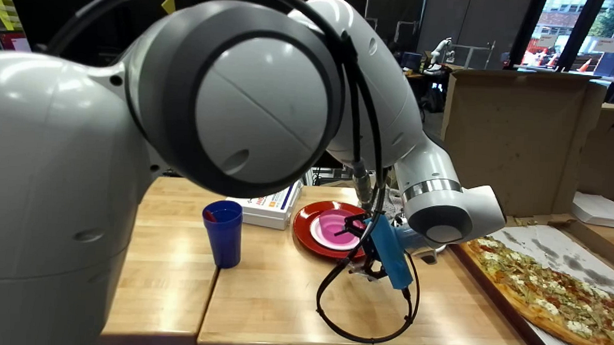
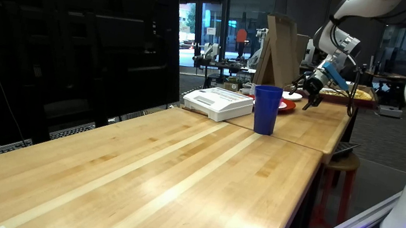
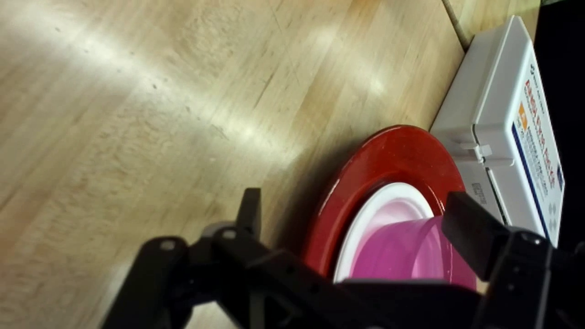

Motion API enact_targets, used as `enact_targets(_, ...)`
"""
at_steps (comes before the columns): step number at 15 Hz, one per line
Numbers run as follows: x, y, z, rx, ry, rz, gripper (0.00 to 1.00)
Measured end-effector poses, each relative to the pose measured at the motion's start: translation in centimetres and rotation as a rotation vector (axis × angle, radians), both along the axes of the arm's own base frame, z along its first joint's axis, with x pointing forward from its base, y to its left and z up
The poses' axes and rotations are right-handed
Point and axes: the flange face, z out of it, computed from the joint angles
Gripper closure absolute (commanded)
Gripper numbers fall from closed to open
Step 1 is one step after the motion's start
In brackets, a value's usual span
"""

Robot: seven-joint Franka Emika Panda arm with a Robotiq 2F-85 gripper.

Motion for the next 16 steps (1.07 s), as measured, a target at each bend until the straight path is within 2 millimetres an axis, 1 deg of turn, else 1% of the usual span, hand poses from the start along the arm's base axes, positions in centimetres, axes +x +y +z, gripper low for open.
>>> enact_targets(3, -0.3, -0.58, 0.04, 0.003, -0.011, -0.011, 0.0)
enact_targets(16, 0.55, -0.11, 0.47, 0.055, -0.084, -0.046, 0.0)
